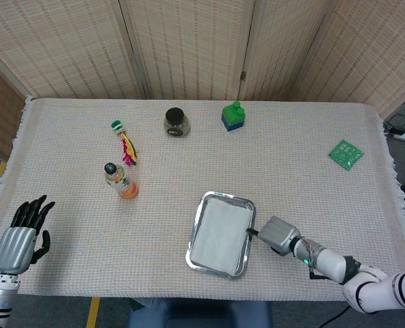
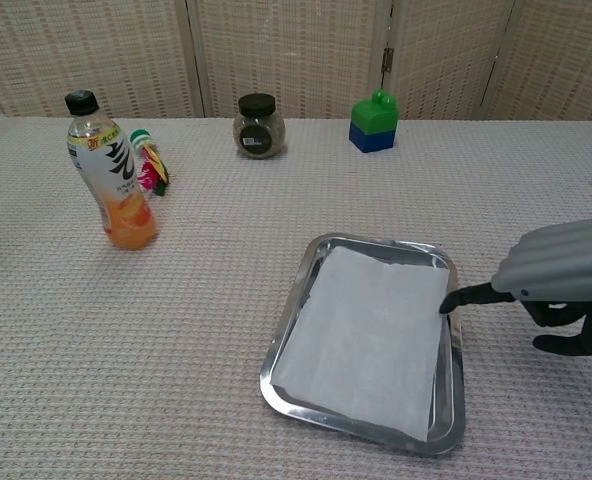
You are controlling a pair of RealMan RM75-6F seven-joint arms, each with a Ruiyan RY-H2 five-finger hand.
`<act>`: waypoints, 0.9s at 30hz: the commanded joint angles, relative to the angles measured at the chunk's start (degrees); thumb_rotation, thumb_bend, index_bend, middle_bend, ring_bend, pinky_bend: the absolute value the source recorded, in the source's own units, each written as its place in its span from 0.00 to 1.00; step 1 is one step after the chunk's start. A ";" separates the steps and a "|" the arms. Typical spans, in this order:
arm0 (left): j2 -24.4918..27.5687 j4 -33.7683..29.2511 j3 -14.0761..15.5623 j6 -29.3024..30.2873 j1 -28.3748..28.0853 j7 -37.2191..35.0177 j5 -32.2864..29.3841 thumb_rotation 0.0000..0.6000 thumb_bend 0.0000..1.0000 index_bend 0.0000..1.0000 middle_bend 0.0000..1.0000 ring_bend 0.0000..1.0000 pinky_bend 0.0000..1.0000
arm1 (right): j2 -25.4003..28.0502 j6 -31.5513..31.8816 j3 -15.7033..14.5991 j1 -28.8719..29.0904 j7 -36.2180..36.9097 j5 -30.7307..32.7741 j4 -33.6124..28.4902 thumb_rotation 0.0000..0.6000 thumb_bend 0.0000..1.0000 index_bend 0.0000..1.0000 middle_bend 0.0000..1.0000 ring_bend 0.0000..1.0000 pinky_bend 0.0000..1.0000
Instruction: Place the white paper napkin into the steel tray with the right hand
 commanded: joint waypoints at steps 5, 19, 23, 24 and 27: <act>0.18 -0.06 -0.05 -0.28 -0.04 -0.21 -0.32 1.00 0.79 0.12 0.00 0.00 0.00 | -2.34 0.16 0.07 1.42 -2.63 3.94 1.63 1.00 0.57 0.02 1.00 0.98 1.00; 0.14 -0.19 0.19 -0.23 -0.05 0.27 0.06 1.00 0.79 0.12 0.00 0.00 0.00 | -0.30 1.40 0.09 0.88 1.07 0.41 -1.13 1.00 0.57 0.03 1.00 0.97 1.00; 0.26 -0.39 0.29 0.04 0.04 0.38 0.33 1.00 0.79 0.12 0.00 0.00 0.00 | 3.88 5.93 0.49 -1.45 4.01 -3.89 -4.70 1.00 0.57 0.03 1.00 0.92 1.00; 0.34 -0.45 0.32 0.08 0.05 0.37 0.39 1.00 0.79 0.12 0.00 0.00 0.00 | 5.61 9.24 0.88 -3.12 5.76 -5.73 -5.99 1.00 0.57 0.03 1.00 0.88 0.98; 0.53 -0.67 0.45 -0.08 0.03 0.45 0.47 1.00 0.79 0.11 0.00 0.00 0.00 | 8.57 20.88 1.72 -9.36 12.75 -11.85 -6.57 1.00 0.57 0.01 0.74 0.62 0.71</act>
